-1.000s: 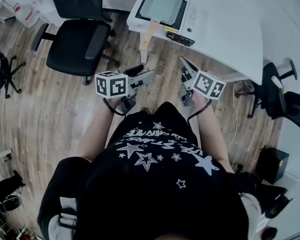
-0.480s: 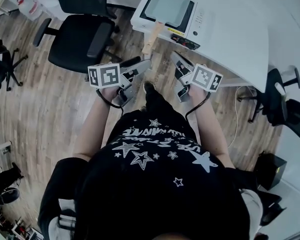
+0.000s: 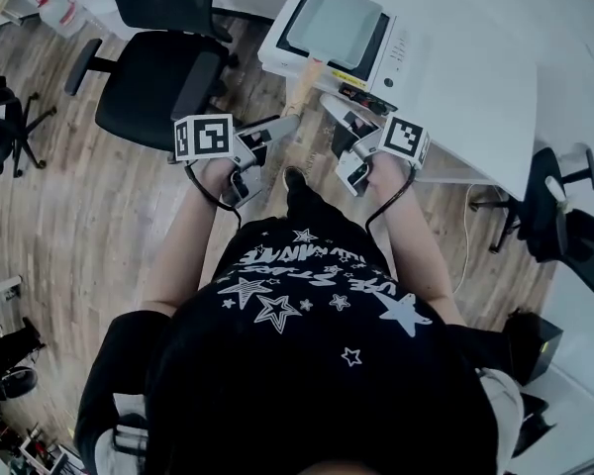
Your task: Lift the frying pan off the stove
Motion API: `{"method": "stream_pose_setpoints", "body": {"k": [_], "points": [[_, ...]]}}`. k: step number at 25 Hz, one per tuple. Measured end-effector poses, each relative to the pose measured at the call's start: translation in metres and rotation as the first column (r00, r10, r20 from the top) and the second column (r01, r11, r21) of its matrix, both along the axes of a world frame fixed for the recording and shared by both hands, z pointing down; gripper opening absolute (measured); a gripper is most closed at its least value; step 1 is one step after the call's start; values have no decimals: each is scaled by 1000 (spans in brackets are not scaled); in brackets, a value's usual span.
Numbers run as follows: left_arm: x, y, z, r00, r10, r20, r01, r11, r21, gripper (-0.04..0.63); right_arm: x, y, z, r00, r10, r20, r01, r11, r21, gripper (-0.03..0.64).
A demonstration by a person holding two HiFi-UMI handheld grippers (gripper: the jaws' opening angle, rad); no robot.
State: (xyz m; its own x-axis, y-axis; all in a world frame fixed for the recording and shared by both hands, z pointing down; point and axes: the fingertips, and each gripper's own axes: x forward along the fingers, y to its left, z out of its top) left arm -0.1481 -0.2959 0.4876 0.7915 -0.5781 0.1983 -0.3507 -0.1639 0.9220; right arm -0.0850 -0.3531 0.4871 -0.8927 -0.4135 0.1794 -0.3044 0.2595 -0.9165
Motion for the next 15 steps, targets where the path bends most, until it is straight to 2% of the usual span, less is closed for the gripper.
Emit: {"method": "stream_pose_setpoints", "body": {"k": [8,15], "points": [[9,-22,4,997,73,-39,-74,997,-36,304,-29,-22,5,999,-49,21,50,997,-52,242],[7,-36,9,995,83,-53,-86,995,-56,299,-46,-38,13,997,-79,21,80,994,-73,242]]}}
